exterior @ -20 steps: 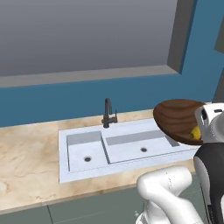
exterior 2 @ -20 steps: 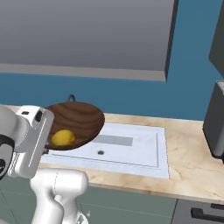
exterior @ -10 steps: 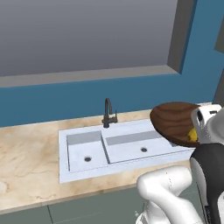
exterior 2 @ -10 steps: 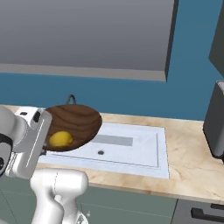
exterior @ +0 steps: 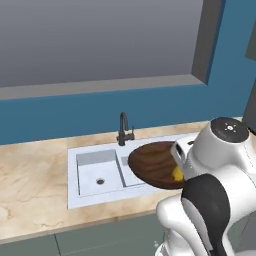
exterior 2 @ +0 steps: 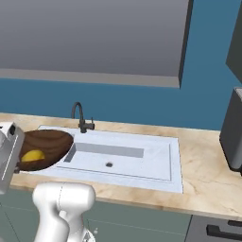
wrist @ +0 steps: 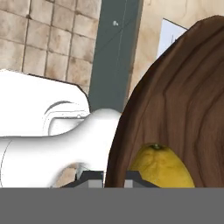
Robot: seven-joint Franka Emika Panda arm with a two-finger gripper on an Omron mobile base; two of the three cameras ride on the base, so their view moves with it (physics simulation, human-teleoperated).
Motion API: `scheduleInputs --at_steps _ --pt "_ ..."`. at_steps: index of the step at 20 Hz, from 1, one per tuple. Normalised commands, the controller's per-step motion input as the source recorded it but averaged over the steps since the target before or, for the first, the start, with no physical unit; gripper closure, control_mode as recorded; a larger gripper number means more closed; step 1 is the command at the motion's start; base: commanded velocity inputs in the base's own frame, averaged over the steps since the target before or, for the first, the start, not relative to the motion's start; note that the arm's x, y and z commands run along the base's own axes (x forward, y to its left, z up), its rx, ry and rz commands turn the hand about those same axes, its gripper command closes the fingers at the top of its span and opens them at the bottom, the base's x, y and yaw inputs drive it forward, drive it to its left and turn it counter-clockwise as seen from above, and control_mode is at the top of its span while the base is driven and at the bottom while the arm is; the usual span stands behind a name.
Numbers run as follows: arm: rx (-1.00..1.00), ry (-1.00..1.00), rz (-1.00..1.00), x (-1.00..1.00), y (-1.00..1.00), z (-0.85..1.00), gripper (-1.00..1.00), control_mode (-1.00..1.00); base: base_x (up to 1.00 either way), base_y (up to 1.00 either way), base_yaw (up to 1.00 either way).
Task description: Pick the lemon from the cabinet and place it in the bowl. Then pick the bowl and place it in the sink. Then turn on the sink facuet.
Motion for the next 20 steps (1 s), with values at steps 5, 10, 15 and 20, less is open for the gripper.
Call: scheduleInputs --at_steps 5,10,15,20 --pt "0.00 0.12 0.19 0.33 1.00 -0.61 1.00 -1.00 0.00 0.00 0.00" --pt "0.00 0.08 0.02 1.00 0.56 -0.43 1.00 -1.00 0.00 0.00 0.00" --pt "0.00 0.00 0.00 0.98 0.04 -0.30 1.00 -1.00 0.00 0.00 0.00" --pt "0.00 0.00 0.01 0.78 0.11 -0.57 1.00 -1.00 0.00 0.00 0.00"
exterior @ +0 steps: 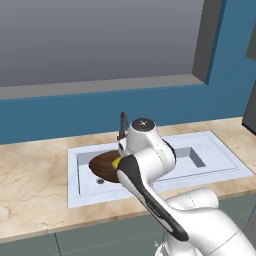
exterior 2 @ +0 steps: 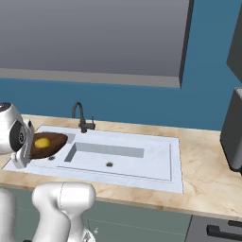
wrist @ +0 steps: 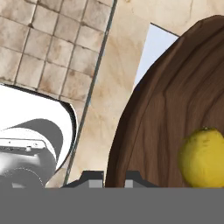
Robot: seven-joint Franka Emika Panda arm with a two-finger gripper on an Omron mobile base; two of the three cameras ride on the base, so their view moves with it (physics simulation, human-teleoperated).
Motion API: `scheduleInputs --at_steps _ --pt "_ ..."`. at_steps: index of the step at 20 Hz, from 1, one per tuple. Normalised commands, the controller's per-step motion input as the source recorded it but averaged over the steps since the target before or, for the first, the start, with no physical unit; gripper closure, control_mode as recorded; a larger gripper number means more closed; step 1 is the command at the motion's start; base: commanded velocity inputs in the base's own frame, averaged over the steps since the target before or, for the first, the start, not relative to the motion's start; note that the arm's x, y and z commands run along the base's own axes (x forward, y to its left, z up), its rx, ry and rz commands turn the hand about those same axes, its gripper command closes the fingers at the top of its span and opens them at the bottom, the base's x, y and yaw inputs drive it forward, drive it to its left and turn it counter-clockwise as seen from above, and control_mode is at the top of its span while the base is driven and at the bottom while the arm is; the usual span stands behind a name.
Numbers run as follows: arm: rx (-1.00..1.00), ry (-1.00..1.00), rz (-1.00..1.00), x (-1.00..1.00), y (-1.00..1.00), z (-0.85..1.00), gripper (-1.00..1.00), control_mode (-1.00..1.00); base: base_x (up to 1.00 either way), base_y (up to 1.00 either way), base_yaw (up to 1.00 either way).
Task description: Pick the lemon from the cabinet and place it in the bowl. Then pick the bowl and place it in the sink. Then turn on the sink facuet.
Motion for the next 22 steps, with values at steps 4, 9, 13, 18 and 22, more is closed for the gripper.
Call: scheduleInputs --at_steps 4,9,13,18,22 --pt "0.00 0.00 0.03 0.53 0.32 -0.79 1.00 -1.00 0.00 0.00 0.00" --pt "0.00 -0.02 0.03 0.53 0.36 -0.63 1.00 -1.00 0.00 0.00 0.00" --pt "0.00 -0.05 0.00 0.52 0.11 -0.26 1.00 -1.00 0.00 0.00 0.00" --pt "0.01 0.00 0.00 0.33 0.00 -0.19 1.00 -1.00 0.00 0.00 0.00" --pt "0.00 0.00 0.00 0.34 0.04 -0.22 1.00 -1.00 0.00 0.00 0.00"
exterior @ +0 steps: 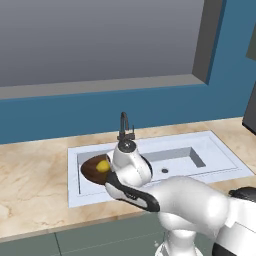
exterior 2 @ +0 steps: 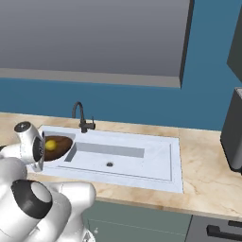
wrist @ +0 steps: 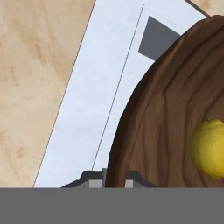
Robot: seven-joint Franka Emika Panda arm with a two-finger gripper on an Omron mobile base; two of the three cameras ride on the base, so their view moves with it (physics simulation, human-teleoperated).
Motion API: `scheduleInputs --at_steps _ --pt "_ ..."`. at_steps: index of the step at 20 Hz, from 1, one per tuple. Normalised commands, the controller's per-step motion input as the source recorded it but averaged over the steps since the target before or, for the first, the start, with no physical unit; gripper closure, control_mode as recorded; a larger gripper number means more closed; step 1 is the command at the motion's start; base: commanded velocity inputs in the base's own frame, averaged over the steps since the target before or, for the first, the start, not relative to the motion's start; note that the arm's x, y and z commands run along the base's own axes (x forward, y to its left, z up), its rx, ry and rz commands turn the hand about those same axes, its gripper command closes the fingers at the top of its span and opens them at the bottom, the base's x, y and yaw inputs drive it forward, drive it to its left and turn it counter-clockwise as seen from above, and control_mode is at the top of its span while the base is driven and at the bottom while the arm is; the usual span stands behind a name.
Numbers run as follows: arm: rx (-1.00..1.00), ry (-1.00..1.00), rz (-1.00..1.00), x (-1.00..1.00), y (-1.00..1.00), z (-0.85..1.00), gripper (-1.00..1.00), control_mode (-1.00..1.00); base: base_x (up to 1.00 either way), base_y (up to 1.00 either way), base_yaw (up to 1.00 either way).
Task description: Pick the lemon from the cabinet and place it in the bowl. Then pick the bowl and place it in the sink. Then turn on the sink facuet.
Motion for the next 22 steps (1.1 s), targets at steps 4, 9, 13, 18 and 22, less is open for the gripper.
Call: scheduleInputs --at_steps 4,9,13,18,22 --pt "0.00 0.00 0.00 0.31 0.11 -0.03 1.00 -1.00 0.00 0.00 0.00" --pt "0.00 0.00 0.00 0.27 0.35 0.00 1.00 -1.00 0.00 0.00 0.00" --pt "0.00 0.00 0.00 0.02 0.33 -0.06 1.00 -1.00 0.00 0.00 0.00" --pt "0.01 0.00 -0.03 0.13 0.08 -0.16 1.00 -1.00 0.00 0.00 0.00" --pt "0.01 0.01 -0.06 0.06 0.00 -0.19 1.00 -1.00 0.00 0.00 0.00"
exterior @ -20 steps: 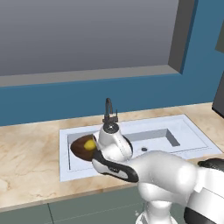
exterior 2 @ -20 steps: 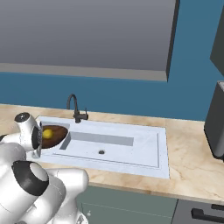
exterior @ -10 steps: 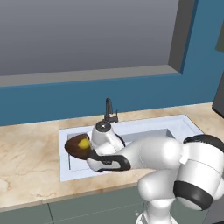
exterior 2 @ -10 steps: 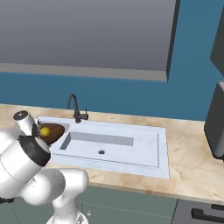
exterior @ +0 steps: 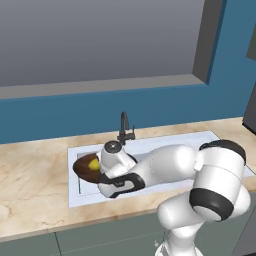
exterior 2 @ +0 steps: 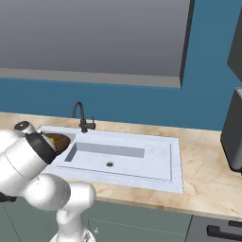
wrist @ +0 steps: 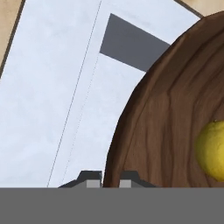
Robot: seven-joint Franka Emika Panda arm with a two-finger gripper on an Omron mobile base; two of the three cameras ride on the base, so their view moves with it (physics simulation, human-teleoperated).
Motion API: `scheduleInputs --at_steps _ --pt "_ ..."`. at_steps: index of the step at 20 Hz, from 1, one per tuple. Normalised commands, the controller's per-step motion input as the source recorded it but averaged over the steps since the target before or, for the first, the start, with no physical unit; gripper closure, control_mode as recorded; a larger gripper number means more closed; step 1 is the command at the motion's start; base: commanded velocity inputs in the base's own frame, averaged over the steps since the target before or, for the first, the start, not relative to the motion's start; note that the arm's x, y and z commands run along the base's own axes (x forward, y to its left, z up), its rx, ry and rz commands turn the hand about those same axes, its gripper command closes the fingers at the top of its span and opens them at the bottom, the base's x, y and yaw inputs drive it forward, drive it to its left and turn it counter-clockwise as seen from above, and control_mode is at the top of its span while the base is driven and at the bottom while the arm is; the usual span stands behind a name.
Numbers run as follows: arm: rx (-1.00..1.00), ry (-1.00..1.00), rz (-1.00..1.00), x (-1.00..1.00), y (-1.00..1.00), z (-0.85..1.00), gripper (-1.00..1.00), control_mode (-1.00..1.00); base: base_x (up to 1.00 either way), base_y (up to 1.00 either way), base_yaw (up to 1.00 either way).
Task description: Pick the lemon from the cabinet and place it in the bowl. Then pick the bowl and place it in the sink. Then turn on the sink facuet.
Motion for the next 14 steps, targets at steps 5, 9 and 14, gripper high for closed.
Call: scheduleInputs --at_steps 5,9,14 --pt "0.00 0.05 -0.07 0.19 0.00 -0.18 1.00 -1.00 0.00 0.00 0.00" --pt "0.00 0.08 -0.06 0.22 0.01 -0.13 1.00 -1.00 0.00 0.00 0.00" --pt "0.00 0.09 -0.05 0.10 0.00 -0.06 1.00 -1.00 0.00 0.00 0.00"
